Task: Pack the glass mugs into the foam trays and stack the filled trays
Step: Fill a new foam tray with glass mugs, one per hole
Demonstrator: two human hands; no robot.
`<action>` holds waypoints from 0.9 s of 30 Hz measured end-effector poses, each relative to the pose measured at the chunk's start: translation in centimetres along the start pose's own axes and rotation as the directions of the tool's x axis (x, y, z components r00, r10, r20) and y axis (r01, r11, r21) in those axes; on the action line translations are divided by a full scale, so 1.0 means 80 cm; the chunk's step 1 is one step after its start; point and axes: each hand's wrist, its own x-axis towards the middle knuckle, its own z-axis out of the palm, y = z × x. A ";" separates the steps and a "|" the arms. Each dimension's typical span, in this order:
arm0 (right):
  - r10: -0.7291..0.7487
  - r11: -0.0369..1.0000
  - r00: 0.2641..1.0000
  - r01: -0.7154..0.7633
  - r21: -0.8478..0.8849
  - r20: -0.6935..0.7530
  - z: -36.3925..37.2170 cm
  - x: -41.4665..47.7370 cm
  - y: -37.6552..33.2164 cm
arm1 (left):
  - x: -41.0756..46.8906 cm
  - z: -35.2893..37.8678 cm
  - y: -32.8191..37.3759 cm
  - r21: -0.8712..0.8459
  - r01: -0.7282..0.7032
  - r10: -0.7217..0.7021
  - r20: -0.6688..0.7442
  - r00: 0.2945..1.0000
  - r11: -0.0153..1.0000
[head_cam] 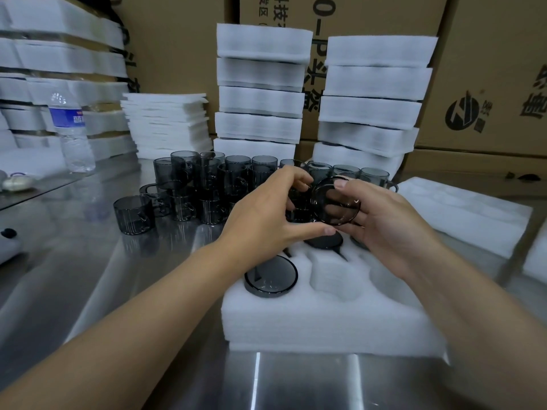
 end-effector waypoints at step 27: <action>-0.077 0.992 0.995 0.071 -0.103 -0.058 0.006 -0.002 -0.002 | 0.001 -0.001 -0.001 0.130 -0.098 0.112 -0.107 0.988 0.987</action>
